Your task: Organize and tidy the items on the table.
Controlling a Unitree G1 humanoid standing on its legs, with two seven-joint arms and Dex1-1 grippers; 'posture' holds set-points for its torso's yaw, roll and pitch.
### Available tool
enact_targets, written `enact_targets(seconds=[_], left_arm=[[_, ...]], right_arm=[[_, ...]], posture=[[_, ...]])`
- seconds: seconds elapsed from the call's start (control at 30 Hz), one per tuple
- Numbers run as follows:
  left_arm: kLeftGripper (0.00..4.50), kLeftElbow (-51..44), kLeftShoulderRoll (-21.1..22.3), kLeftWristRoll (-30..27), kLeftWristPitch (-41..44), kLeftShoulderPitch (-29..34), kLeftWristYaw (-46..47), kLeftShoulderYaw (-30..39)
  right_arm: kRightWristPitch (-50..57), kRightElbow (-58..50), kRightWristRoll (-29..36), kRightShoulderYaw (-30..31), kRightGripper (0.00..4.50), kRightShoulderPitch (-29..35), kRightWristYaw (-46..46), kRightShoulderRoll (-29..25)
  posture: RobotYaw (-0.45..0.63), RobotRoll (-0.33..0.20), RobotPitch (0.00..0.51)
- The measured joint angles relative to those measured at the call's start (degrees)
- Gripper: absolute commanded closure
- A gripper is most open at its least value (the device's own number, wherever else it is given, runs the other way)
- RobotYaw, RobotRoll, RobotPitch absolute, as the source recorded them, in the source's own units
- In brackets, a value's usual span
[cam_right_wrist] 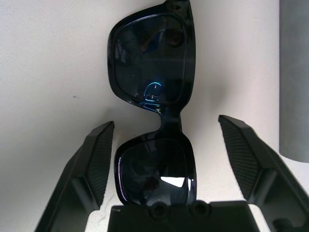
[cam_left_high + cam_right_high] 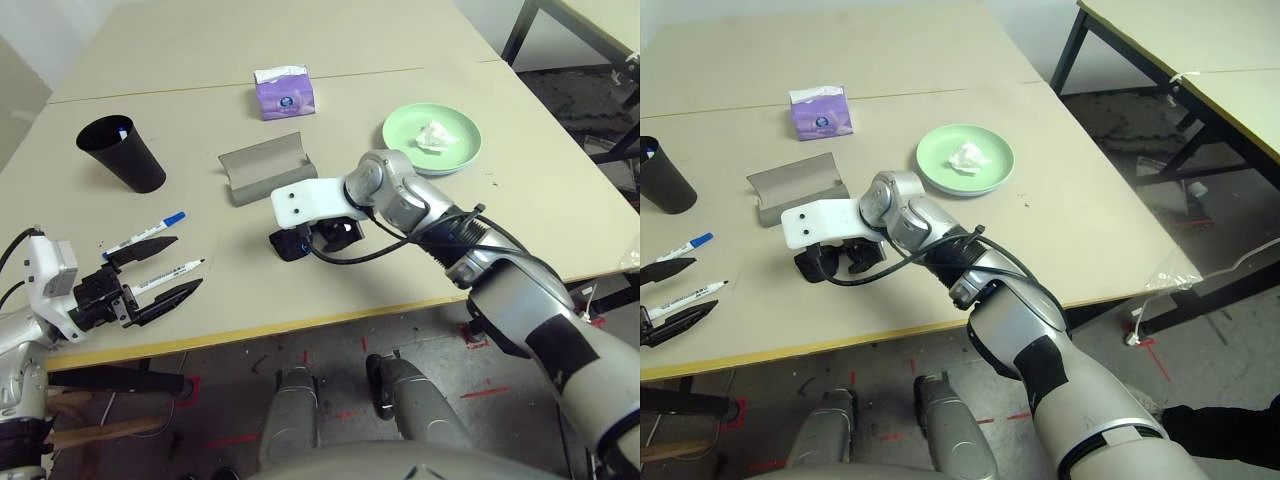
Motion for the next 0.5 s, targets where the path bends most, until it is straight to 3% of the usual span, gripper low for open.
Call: enact_targets(seconds=[0.3,0.5], left_arm=[[0.00,-0.33,0.00,-0.12,0.00,-0.24,0.57,0.06],[0.00,-0.84,-0.02,-0.20,0.00,-0.49,1.08,0.06]], right_arm=[[1.26,-2.51,0.25,-0.39,4.14,0.58,1.10,-0.14],[2.21,-4.56,0.45,-0.54,4.27,0.50,2.45,-0.78]], posture=[[0.00,0.000,0.162],[0.00,0.000,0.160]])
